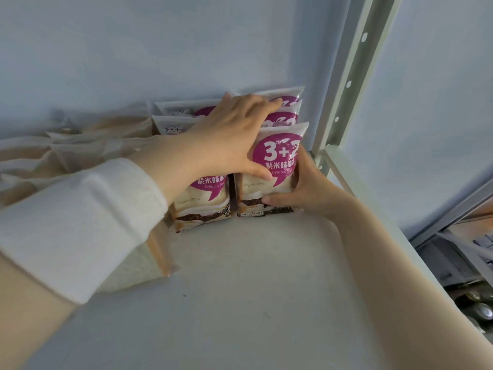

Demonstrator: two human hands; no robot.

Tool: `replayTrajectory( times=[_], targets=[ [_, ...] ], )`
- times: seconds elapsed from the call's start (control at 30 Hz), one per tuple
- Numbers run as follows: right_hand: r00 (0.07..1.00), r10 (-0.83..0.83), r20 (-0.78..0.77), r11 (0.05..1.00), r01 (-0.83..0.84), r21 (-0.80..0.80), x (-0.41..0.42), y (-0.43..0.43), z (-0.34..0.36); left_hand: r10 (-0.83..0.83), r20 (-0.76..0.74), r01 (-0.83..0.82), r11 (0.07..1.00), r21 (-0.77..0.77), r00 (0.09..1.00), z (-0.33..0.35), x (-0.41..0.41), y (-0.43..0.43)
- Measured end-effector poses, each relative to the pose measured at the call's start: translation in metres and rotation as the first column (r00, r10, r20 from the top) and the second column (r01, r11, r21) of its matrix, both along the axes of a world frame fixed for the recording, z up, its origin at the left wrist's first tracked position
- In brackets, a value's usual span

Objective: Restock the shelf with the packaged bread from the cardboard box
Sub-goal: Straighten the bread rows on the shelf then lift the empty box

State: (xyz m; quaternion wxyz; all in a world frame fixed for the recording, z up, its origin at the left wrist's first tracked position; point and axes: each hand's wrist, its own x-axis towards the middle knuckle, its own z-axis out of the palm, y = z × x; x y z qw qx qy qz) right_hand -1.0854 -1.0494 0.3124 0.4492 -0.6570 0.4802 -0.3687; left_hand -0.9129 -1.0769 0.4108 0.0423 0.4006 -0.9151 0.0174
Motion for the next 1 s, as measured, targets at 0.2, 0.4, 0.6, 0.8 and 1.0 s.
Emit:
replayTrajectory(
  times=[0.2,0.4,0.6,0.8,1.0],
  targets=[
    [0.999,0.021,0.028,0.999,-0.022,0.044,-0.003,-0.006,0.0,0.028,0.028,-0.029,0.999,0.029,0.999,0.0,-0.001,-0.002],
    [0.986,-0.139,-0.097,0.989,0.133,-0.062,0.0,0.018,-0.01,0.02,0.065,-0.022,0.999,0.041,0.998,0.005,0.003,-0.006],
    [0.954,-0.258,-0.154,0.958,0.233,-0.164,0.007,0.02,-0.017,0.009,0.031,-0.006,0.996,-0.087,0.999,-0.007,0.002,-0.007],
    [0.9,-0.31,-0.306,0.947,0.265,-0.18,0.013,0.028,-0.009,0.087,0.144,-0.064,0.985,-0.161,0.986,-0.001,-0.003,0.005],
    [0.671,-0.432,-0.602,0.898,0.378,-0.224,0.035,0.084,0.016,0.096,0.385,0.096,0.888,-0.449,0.918,0.003,-0.003,0.061]
  ],
)
